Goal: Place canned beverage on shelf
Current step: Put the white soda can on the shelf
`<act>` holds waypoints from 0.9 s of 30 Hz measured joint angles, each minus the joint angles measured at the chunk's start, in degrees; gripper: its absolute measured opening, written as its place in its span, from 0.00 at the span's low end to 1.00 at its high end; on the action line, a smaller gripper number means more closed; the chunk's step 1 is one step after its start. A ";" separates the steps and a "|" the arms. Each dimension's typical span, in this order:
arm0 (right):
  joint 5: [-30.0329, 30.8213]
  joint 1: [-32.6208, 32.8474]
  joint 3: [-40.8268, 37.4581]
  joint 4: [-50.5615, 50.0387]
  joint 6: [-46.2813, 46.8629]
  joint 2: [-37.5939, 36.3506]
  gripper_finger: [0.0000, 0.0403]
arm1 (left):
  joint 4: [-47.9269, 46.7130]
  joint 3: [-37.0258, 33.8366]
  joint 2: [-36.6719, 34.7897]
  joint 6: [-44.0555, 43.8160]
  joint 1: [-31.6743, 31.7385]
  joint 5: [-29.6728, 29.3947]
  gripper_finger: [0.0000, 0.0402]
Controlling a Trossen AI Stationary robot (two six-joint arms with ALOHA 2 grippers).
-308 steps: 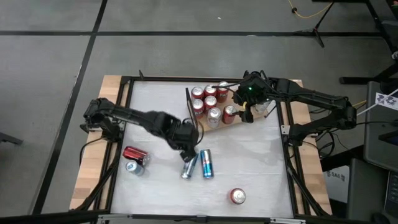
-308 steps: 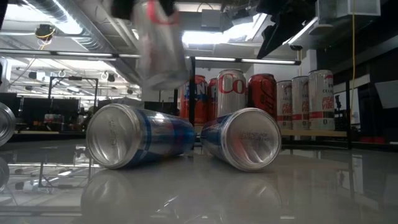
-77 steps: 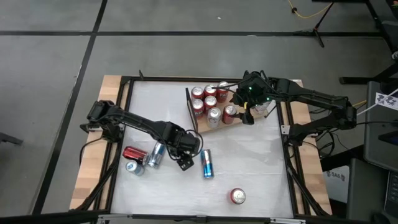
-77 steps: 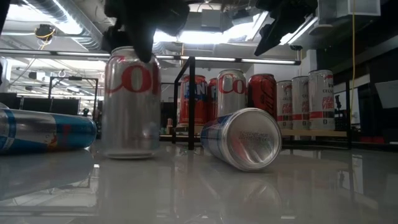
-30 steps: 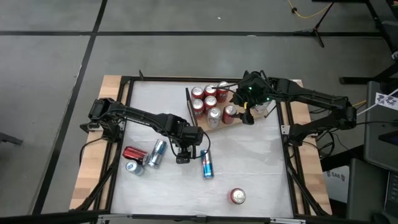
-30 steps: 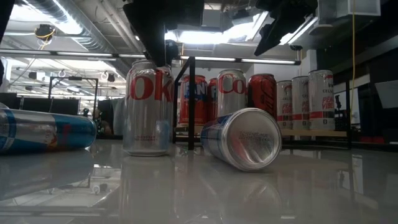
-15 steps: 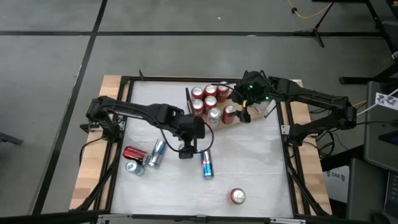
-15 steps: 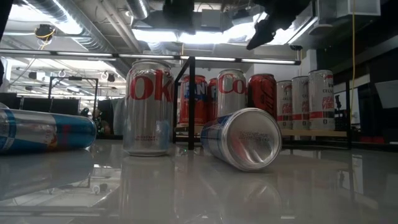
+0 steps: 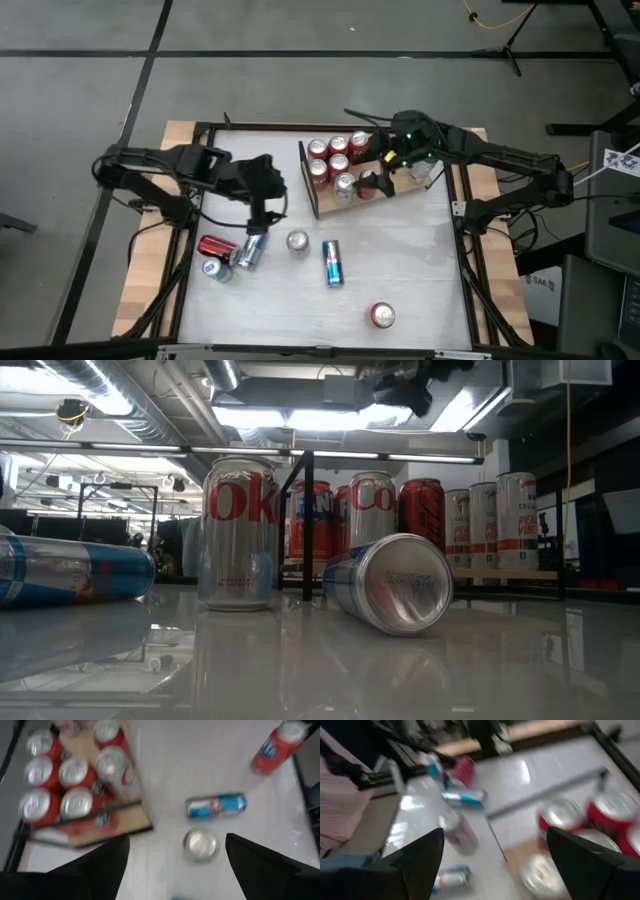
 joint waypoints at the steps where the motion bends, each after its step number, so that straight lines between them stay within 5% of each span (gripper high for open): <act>1: 0.28 1.28 0.00 2.01 0.00 0.00 0.85 | 0.10 -2.19 -1.33 -0.97 -0.24 -0.65 0.80; 8: 2.07 11.07 3.35 8.73 0.00 2.07 0.85 | 9.27 -18.31 -10.52 -3.44 -0.73 -2.78 0.80; 14: 9.80 17.25 17.38 -1.64 -1.84 12.32 0.85 | 17.03 -28.69 -14.73 -6.22 -0.69 -3.52 0.80; 22: 11.79 20.41 38.74 -19.78 -6.08 31.23 0.85 | 17.95 -34.28 -15.10 -9.28 -0.71 -3.54 0.80; 27: 11.89 21.17 44.97 -23.86 -7.02 39.75 0.85 | 17.38 -36.24 -15.10 -10.61 -0.71 -3.44 0.80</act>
